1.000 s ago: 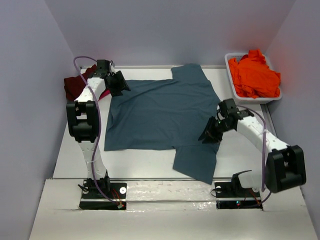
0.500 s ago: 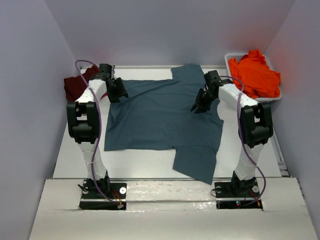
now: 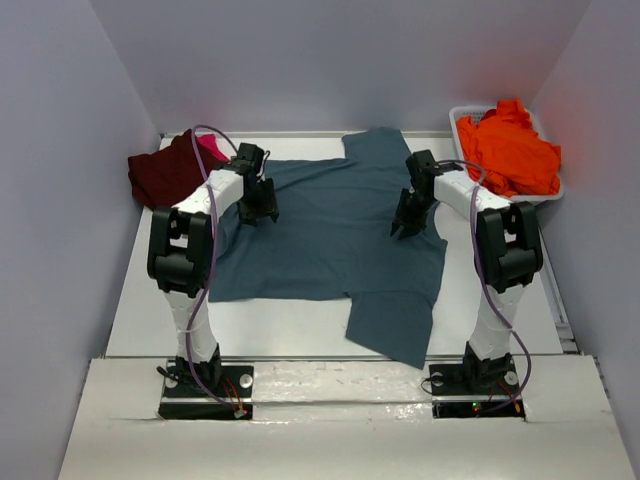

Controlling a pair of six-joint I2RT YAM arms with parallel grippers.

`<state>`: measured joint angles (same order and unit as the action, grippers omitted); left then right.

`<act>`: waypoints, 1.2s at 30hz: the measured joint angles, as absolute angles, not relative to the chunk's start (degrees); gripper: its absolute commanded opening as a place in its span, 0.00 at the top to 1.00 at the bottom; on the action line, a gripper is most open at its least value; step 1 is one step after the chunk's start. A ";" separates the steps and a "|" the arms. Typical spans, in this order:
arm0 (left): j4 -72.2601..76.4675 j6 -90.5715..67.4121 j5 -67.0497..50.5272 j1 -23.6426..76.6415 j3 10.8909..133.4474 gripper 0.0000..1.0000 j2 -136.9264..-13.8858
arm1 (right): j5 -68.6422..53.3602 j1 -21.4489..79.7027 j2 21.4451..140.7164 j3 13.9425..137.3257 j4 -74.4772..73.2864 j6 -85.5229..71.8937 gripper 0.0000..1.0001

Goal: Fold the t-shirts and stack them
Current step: Flatten the tshirt out

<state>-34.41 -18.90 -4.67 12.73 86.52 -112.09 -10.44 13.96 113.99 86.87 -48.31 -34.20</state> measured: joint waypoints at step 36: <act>-38.39 -18.90 0.16 14.48 76.55 0.32 -111.22 | -2.24 13.96 112.77 78.91 -51.92 -28.73 0.65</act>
